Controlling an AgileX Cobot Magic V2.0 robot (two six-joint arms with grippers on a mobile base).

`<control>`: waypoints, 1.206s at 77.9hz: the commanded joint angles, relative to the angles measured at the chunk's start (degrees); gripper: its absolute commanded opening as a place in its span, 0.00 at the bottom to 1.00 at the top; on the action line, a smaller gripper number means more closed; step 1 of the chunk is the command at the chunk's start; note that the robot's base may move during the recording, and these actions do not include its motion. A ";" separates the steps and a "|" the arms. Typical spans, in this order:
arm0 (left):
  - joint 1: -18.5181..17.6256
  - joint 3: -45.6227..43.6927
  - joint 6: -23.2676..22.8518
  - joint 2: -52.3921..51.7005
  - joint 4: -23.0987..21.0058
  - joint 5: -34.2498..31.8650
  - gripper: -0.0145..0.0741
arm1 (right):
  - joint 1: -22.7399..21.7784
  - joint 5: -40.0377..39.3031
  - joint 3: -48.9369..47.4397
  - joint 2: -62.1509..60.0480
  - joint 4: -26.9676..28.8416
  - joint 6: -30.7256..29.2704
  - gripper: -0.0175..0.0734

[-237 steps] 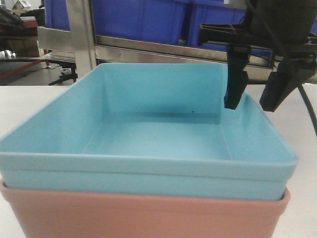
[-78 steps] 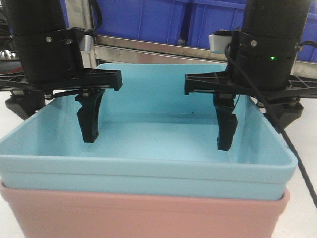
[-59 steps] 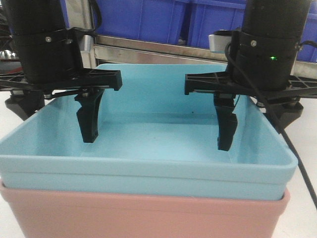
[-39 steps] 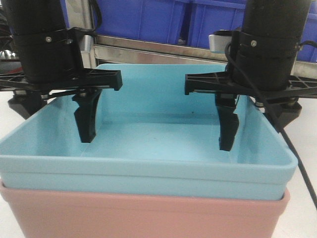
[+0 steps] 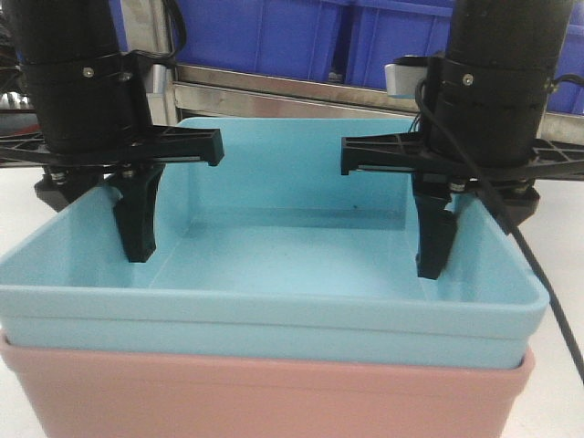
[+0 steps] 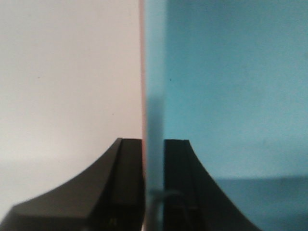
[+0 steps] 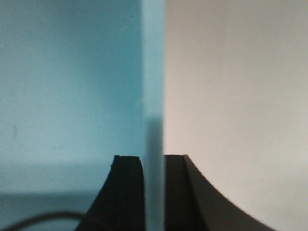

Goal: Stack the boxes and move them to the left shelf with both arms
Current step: 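Grasp the stacked bins' rims with both grippers, then lift the stacked bins with both grippers and hold them up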

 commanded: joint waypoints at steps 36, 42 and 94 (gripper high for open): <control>-0.13 -2.29 -3.94 -2.50 -2.86 0.39 0.17 | -0.08 2.87 -2.77 -2.51 -1.39 1.05 0.25; -0.13 -3.75 -4.89 -2.61 -2.26 2.85 0.17 | -0.08 4.79 -4.58 -2.92 -2.87 1.04 0.25; -7.87 -4.26 -16.94 -17.48 1.16 16.60 0.17 | 7.21 14.47 -7.29 -14.88 -7.13 7.42 0.25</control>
